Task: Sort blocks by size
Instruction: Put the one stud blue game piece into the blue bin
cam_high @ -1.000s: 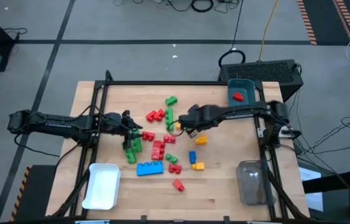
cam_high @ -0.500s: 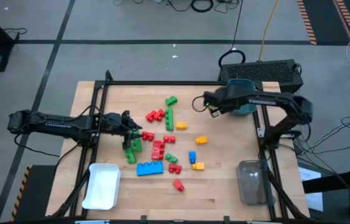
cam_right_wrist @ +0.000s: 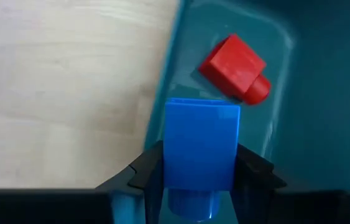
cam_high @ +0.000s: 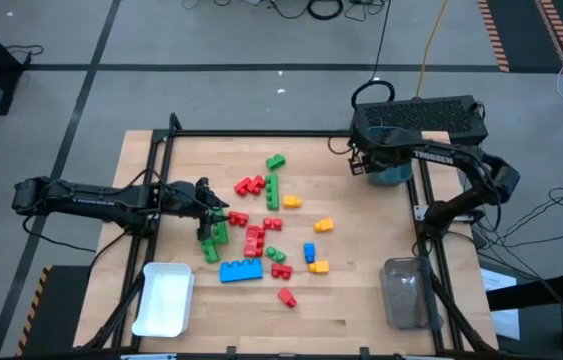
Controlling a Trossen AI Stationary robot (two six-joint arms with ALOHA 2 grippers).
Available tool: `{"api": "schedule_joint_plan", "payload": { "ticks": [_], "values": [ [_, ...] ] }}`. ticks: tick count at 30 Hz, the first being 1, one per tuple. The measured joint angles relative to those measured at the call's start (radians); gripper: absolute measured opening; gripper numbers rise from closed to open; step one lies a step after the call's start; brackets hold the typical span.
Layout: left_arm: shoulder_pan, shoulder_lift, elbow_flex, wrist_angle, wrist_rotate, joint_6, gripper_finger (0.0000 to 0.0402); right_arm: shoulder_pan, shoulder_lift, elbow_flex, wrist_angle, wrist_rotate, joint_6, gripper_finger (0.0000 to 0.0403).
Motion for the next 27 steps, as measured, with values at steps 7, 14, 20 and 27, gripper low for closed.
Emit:
{"api": "schedule_joint_plan", "payload": {
  "ticks": [7, 14, 20, 27],
  "values": [
    [0.000, 0.000, 0.000, 0.000, 0.000, 0.000, 0.0167, -0.082, 0.000, -0.006, 0.021, 0.002, -0.044, 0.0132],
    [0.000, 0.000, 0.000, -0.001, 0.000, 0.000, 0.0167, -0.133, 0.000, -0.006, 0.028, 0.002, -0.096, 0.0152],
    [0.000, 0.000, 0.000, -0.002, 0.000, 0.000, 0.0167, -0.138, 0.000, -0.006, 0.029, 0.015, -0.097, 0.0181],
    [0.000, 0.000, 0.000, -0.005, 0.000, 0.000, 0.0167, -0.127, -0.006, -0.006, 0.032, 0.057, -0.126, 0.0191]
  ]
}}
